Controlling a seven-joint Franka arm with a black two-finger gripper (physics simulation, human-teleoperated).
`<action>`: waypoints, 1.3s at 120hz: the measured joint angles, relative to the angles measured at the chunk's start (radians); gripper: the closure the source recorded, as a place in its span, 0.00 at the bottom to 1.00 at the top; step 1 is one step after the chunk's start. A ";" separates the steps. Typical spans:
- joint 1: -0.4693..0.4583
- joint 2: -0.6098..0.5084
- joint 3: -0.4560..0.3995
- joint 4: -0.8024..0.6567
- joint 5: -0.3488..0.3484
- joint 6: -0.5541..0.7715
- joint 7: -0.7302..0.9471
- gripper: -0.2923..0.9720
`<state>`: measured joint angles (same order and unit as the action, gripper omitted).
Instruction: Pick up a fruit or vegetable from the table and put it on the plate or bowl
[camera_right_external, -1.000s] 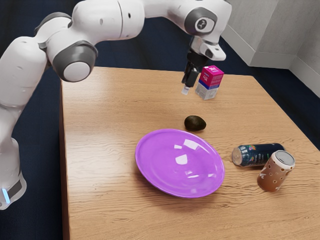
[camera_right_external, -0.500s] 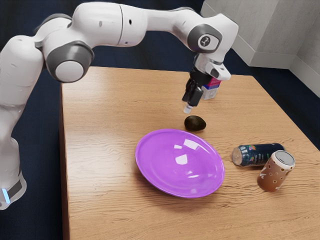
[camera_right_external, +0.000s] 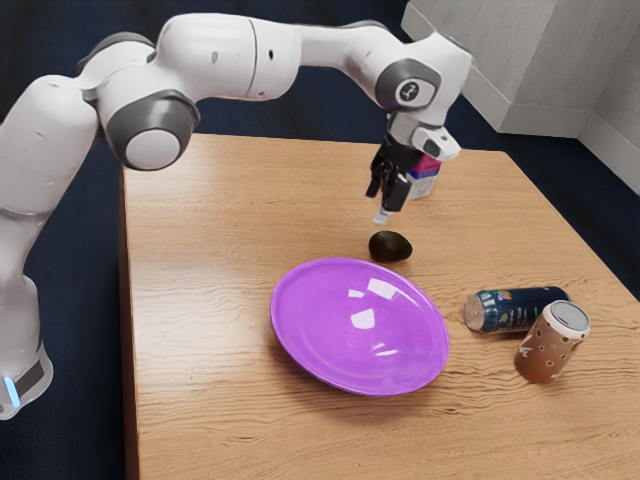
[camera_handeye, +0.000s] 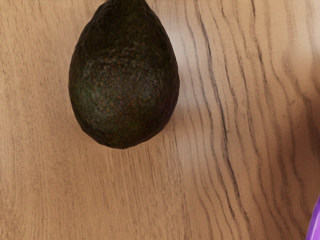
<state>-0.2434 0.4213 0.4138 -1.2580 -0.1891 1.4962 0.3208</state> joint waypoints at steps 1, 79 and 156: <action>0.000 0.001 0.001 0.000 0.001 0.001 0.000 0.23; 0.027 0.107 -0.013 0.071 0.004 0.071 0.001 0.23; 0.039 0.165 -0.019 0.073 -0.031 0.096 0.002 0.23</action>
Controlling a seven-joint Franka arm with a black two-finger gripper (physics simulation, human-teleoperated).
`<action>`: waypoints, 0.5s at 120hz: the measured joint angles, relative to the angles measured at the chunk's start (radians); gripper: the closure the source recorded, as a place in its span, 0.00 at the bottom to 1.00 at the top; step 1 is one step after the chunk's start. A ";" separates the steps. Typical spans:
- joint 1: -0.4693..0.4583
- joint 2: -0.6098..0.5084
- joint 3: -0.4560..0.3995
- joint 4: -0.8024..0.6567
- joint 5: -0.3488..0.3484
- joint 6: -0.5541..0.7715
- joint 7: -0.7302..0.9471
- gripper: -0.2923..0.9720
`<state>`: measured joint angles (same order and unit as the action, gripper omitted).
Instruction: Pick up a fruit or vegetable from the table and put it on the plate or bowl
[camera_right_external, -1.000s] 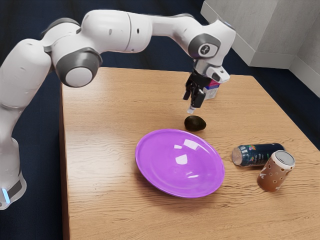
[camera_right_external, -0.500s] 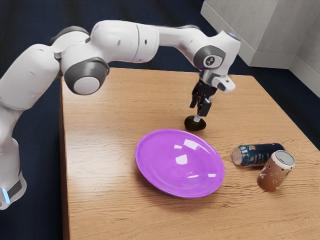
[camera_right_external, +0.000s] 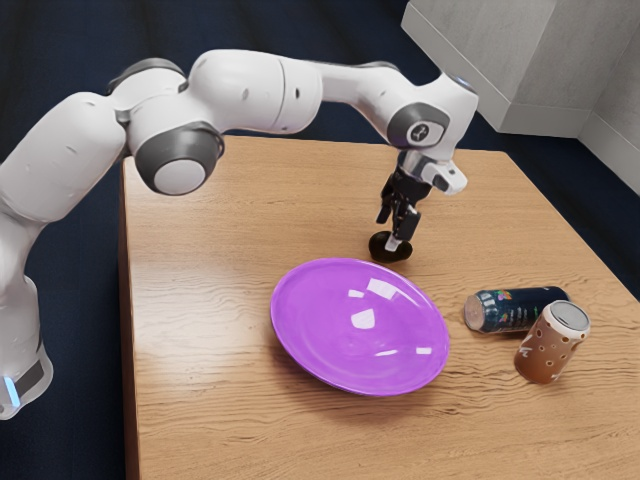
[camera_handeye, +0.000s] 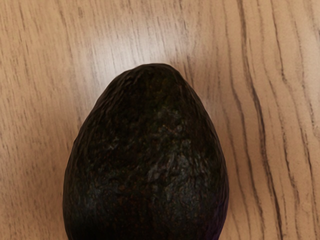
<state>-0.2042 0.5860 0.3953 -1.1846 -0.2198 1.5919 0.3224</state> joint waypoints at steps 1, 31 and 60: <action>0.000 0.000 0.000 0.000 0.000 0.000 0.000 0.23; 0.007 0.030 -0.016 0.020 -0.006 0.022 0.001 0.23; 0.017 0.048 -0.017 0.021 -0.013 0.041 -0.001 0.25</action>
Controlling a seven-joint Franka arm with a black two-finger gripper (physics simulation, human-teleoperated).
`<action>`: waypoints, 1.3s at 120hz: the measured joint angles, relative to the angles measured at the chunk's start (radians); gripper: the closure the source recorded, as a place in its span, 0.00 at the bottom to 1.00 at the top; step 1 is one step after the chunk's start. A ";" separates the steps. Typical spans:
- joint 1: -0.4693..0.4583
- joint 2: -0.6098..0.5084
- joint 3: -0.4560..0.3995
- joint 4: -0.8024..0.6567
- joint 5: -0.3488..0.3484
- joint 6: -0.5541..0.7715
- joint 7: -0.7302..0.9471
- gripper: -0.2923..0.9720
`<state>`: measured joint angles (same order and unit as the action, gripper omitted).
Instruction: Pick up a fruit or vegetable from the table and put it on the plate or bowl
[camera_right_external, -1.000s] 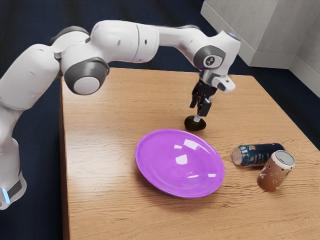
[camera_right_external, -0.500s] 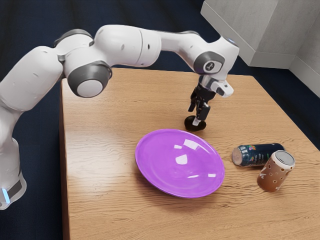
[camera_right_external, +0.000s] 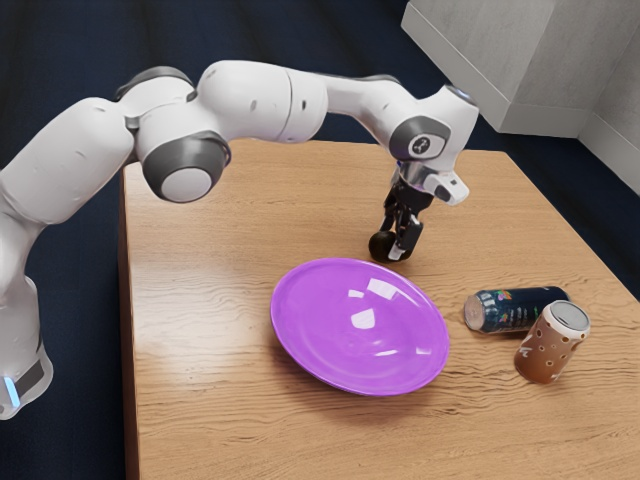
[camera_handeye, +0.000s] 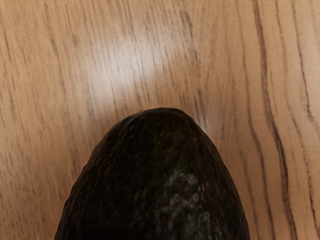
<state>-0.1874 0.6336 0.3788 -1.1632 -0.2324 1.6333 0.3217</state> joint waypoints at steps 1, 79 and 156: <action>0.000 0.000 0.000 0.000 0.000 0.000 0.000 0.25; 0.002 0.002 0.001 0.000 0.007 0.010 0.000 0.57; -0.241 -0.291 -0.051 -0.198 0.099 -0.133 0.057 0.53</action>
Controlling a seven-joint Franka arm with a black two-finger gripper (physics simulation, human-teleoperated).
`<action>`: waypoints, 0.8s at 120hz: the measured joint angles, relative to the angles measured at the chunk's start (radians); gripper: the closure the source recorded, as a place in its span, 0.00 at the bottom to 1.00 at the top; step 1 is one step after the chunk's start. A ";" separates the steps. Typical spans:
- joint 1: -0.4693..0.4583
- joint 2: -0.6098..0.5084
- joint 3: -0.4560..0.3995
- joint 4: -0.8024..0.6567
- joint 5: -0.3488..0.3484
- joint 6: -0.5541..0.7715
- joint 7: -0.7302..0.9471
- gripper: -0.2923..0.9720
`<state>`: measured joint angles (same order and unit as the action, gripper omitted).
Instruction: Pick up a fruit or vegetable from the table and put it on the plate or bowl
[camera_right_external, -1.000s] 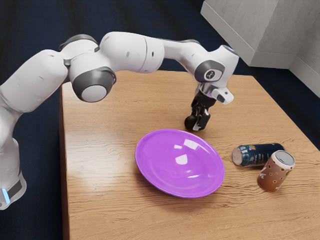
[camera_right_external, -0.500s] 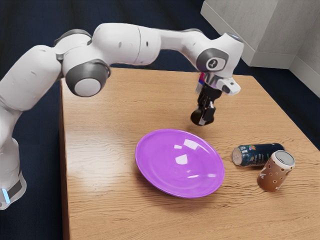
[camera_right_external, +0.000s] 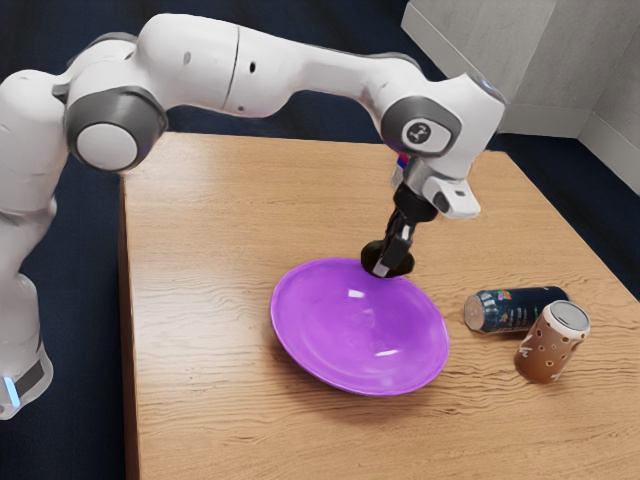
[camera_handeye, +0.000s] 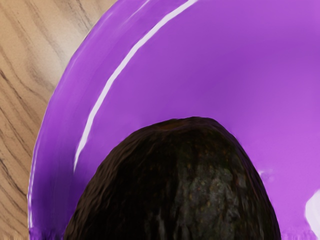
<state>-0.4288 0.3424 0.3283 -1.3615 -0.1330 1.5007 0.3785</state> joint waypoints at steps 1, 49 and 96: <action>-0.002 -0.008 0.000 -0.010 0.003 0.000 0.001 0.52; -0.104 -0.038 -0.008 -0.136 0.053 0.068 0.022 0.41; -0.116 -0.140 0.008 -0.121 0.087 -0.043 0.141 0.24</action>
<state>-0.5451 0.2025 0.3362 -1.4828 -0.0459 1.4580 0.5197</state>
